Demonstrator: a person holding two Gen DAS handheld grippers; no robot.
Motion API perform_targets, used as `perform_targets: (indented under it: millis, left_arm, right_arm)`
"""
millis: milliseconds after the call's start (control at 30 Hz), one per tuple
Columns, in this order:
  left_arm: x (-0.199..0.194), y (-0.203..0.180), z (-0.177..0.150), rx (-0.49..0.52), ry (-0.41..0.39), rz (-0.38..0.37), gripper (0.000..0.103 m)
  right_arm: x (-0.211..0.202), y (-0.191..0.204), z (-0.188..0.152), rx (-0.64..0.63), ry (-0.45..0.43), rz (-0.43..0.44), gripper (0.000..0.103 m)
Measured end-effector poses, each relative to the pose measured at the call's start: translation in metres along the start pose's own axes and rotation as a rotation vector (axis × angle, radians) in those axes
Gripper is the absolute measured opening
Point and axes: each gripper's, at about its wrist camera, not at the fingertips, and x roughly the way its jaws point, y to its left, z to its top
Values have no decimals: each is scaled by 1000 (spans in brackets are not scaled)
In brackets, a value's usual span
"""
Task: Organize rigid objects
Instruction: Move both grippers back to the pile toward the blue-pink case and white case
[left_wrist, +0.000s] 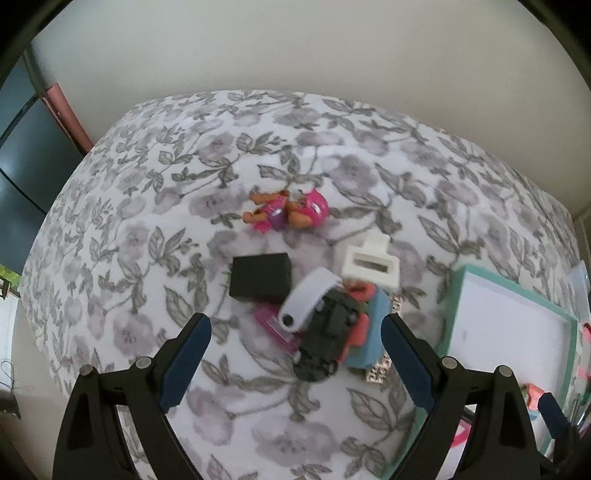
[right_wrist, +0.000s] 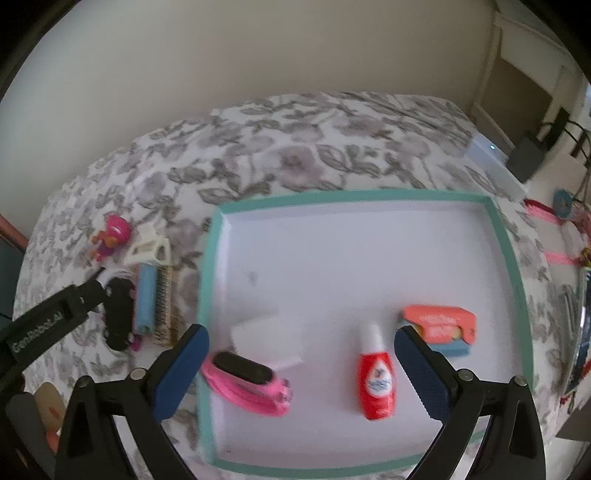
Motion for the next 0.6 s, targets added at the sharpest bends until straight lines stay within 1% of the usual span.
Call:
perform_targets:
  millis: [100, 167, 333, 400, 533, 567, 600]
  left_arm:
    - [7, 10, 7, -19, 12, -5, 93]
    - [11, 22, 12, -37, 14, 8, 93]
    - [19, 53, 21, -85, 21, 49, 93]
    - [24, 68, 21, -125, 31, 55, 93]
    - [35, 86, 21, -179, 62, 40, 93]
    - [39, 90, 21, -193, 71, 31, 93]
    - [41, 92, 21, -201, 76, 27, 93]
  right_arm:
    - [-2, 19, 8, -47, -22, 1, 102]
    - [-2, 34, 14, -77, -35, 17, 102]
    - [5, 65, 19, -127, -33, 69, 102]
    - [13, 78, 20, -153, -18, 87, 102]
    - [23, 97, 20, -184, -3, 118, 101]
    - [25, 102, 20, -188, 1, 138, 99]
    - [27, 105, 20, -189, 5, 151, 96]
